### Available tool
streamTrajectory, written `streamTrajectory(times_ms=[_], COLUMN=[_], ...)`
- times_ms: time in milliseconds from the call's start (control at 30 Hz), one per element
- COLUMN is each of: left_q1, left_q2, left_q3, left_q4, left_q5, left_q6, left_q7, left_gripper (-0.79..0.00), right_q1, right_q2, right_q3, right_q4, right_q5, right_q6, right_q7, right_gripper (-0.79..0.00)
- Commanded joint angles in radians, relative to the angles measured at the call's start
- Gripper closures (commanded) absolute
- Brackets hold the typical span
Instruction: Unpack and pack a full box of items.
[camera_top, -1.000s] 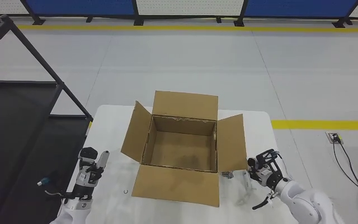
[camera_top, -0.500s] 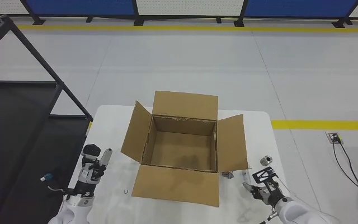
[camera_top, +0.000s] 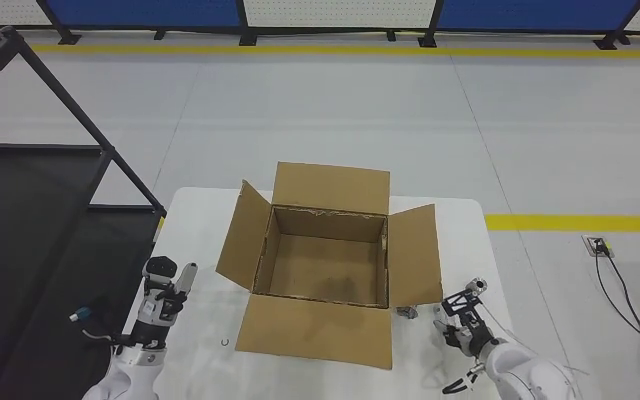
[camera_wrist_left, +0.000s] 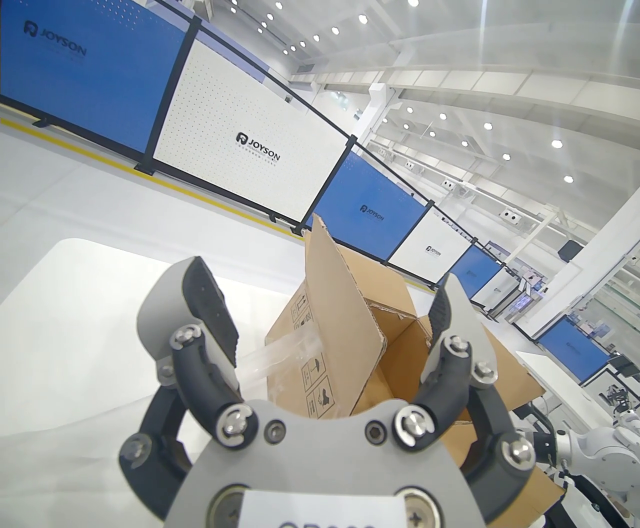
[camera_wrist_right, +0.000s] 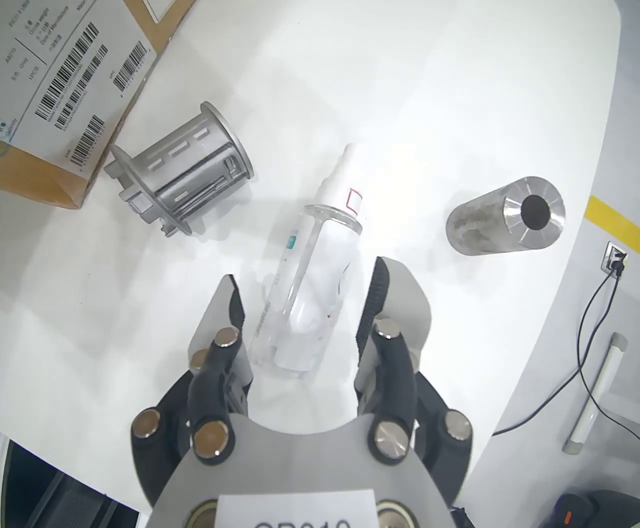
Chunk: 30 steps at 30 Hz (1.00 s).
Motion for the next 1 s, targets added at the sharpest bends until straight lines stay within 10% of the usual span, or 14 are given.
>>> streamTrajectory(times_ms=[0, 500, 600, 667, 967], left_q1=[-0.001, -0.004, -0.004, -0.004, -0.004], left_q2=[0.000, 0.001, 0.001, 0.001, 0.002], left_q3=[-0.001, -0.003, -0.004, -0.004, -0.003], left_q4=[0.000, -0.002, -0.003, -0.003, -0.005], left_q5=[0.001, 0.002, 0.006, 0.005, 0.008], left_q6=[0.001, 0.009, 0.010, 0.011, 0.010], left_q7=[0.000, 0.005, 0.007, 0.008, 0.012], left_gripper=[-0.785, -0.785, -0.785, -0.785, -0.785], right_q1=[0.013, 0.066, 0.074, 0.077, -0.001], right_q2=[-0.001, -0.005, -0.006, -0.007, 0.002], right_q3=[-0.004, -0.024, -0.028, -0.029, 0.101], right_q4=[0.014, 0.068, 0.080, 0.083, -0.031], right_q5=[0.011, 0.025, 0.026, 0.033, 0.128], right_q6=[0.002, 0.012, 0.017, 0.020, 0.035], right_q7=[0.016, 0.052, 0.058, 0.054, -0.041], right_gripper=[-0.286, -0.323, -0.212, 0.000, 0.000])
